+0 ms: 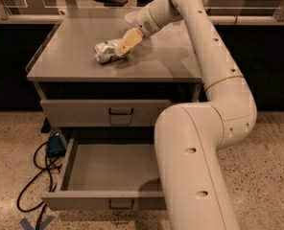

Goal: Place 7up can into middle drawer

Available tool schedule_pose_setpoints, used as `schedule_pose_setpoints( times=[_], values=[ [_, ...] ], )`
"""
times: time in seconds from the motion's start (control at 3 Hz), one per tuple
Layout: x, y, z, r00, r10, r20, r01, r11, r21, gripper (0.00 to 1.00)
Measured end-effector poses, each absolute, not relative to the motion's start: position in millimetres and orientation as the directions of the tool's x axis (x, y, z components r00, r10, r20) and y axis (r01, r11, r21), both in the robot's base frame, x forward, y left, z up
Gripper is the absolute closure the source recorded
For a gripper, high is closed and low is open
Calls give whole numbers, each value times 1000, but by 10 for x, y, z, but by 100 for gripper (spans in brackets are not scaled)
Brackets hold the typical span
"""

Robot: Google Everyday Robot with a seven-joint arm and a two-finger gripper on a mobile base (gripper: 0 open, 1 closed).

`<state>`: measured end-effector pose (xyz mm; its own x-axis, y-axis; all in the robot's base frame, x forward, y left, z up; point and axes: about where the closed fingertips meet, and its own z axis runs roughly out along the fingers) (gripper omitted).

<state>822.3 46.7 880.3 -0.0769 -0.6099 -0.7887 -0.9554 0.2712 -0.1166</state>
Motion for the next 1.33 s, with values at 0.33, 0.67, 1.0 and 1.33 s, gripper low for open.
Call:
schedule_pose_setpoints(
  times=[0.33,0.67,1.0,1.33],
  values=[
    [8223,468,8802,-77,-610,-789,-956,271,-116,0],
    [8213,713,8581,-67,-592,-803,-972,221,-82,0],
    [8157,1028,8373,-51,-587,-808,-987,155,-50,0],
    [8157,1038,8362,-52,-587,-808,-987,154,-48,0]
  ],
)
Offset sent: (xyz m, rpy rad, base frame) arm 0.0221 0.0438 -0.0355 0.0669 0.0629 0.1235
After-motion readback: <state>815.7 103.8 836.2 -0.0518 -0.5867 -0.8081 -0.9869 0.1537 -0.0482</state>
